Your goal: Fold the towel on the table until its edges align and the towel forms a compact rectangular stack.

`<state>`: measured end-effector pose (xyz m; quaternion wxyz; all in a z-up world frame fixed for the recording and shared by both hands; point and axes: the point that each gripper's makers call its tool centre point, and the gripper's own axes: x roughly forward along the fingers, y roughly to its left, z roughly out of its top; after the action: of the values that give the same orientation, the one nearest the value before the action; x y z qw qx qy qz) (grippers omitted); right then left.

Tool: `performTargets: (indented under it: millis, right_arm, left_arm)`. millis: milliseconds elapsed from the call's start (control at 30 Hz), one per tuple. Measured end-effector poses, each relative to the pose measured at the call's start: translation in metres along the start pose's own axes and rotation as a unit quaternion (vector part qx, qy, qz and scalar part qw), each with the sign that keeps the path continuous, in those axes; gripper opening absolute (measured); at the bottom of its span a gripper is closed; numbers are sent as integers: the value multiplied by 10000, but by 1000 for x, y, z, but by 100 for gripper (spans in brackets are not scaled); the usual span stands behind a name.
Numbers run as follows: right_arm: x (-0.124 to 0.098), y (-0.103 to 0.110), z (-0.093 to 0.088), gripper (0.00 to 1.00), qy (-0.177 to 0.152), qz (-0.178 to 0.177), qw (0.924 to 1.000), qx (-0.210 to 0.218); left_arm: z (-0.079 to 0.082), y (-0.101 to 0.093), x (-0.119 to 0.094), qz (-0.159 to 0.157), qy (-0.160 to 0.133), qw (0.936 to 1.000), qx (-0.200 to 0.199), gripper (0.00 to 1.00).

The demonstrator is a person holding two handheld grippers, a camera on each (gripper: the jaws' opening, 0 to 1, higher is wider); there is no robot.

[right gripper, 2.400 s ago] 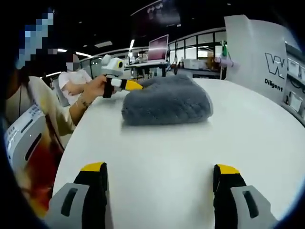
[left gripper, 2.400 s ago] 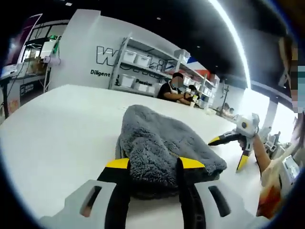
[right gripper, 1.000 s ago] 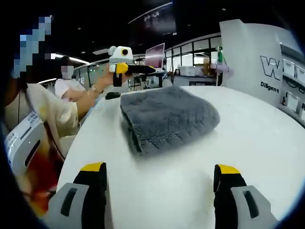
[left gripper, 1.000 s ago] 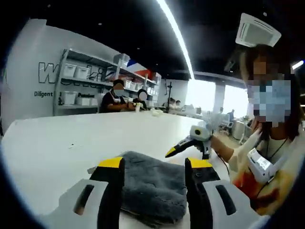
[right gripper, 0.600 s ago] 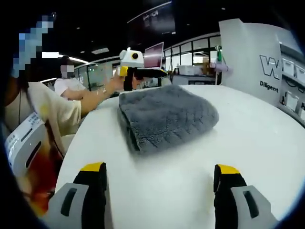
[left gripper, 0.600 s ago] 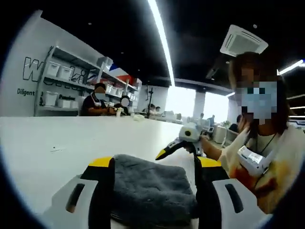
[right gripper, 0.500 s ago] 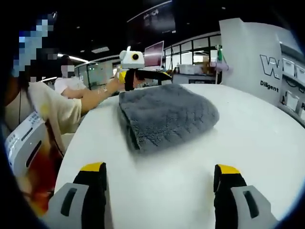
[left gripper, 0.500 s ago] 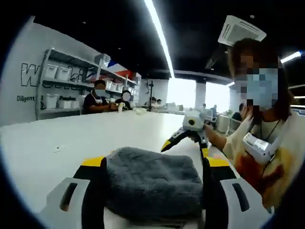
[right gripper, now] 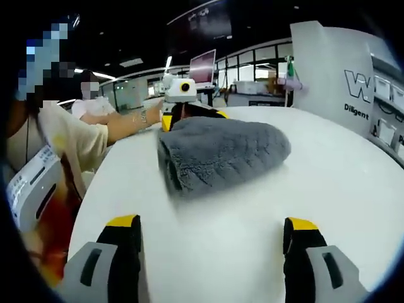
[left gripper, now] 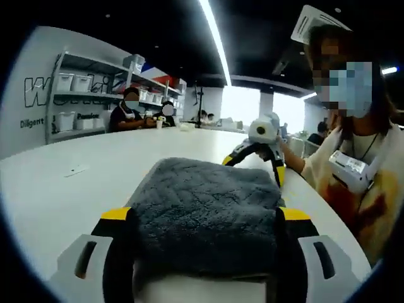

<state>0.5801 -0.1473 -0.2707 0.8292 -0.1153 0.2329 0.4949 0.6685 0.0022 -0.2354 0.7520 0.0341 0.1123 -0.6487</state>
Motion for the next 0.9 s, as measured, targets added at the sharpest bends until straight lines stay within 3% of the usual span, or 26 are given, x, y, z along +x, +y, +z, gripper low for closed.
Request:
performTargets:
  millis: [267, 333, 400, 600, 700, 800, 900]
  right_arm:
    - [2, 0, 3, 97, -77, 41, 10000, 2]
    - [1, 3, 18, 98, -478, 208, 9985, 172]
    - [-3, 2, 26, 97, -677, 255, 9970, 264]
    - [-14, -13, 49, 97, -969, -83, 9944, -405]
    - [-22, -19, 70, 90, -1268, -185, 9897, -639]
    - [-28, -21, 91, 77, -1406, -138, 9857, -923]
    - [-21, -20, 105, 79, -1343, 82, 9843, -1141]
  left_arm:
    - [-4, -3, 0, 77, 152, 9993, 321, 89]
    - [-5, -4, -1, 84, 172, 9992, 364, 89]
    - [-5, -4, -2, 106, 195, 9990, 400, 89]
    - [-5, -6, -5, 128, 147, 9990, 398, 89]
    - [-5, -7, -7, 167, 177, 9988, 433, 89]
    - [-5, -5, -8, 179, 172, 9989, 402, 89]
    - [-5, -6, -7, 179, 161, 9990, 375, 89]
